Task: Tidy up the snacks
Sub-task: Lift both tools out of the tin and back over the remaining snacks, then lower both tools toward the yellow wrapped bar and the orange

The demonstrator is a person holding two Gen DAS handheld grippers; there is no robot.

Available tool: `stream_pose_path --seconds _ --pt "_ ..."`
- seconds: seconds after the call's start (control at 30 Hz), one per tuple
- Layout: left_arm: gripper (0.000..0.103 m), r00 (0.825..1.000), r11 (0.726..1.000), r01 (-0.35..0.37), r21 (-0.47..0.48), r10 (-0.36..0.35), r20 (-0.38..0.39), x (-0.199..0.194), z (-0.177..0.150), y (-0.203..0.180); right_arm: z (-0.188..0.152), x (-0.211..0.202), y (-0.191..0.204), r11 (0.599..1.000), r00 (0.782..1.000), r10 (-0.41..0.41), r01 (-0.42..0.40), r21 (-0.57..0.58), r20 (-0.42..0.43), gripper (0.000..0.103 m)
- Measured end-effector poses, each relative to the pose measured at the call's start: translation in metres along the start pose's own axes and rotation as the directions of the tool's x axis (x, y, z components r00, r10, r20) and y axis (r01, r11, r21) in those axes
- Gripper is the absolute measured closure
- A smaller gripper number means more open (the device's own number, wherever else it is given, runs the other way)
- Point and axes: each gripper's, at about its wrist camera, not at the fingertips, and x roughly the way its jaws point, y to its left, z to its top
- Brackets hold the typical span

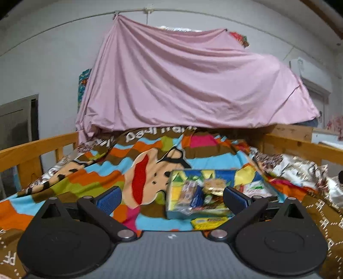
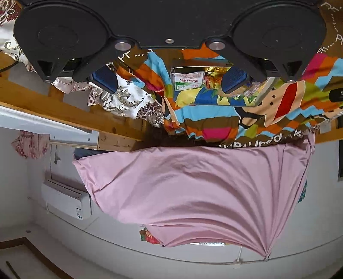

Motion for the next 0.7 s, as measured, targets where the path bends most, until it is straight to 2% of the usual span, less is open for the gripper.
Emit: stream_pose_path --seconds 0.2,0.37,0.47,0.7 --pt "0.0 0.998 1.0 -0.016 -0.015 0.015 -0.067 -0.003 -0.002 0.01 0.006 -0.003 0.017 0.998 1.0 -0.007 0.005 -0.069 -0.029 0.0" --pt "0.0 0.995 0.998 -0.013 -0.061 0.007 -0.1 -0.007 -0.001 0.023 0.013 -0.007 0.038 0.993 1.0 0.02 -0.021 -0.119 -0.008 0.0" --pt "0.0 0.991 0.996 -0.036 -0.085 0.025 -0.128 -0.003 0.0 0.034 0.015 -0.008 0.052 0.984 0.998 0.056 -0.054 -0.17 0.005 0.0" --pt "0.0 0.972 0.971 -0.103 -0.216 0.052 -0.227 0.007 -0.002 0.075 0.007 -0.005 0.075 0.946 0.992 0.128 -0.129 -0.298 -0.023 0.0"
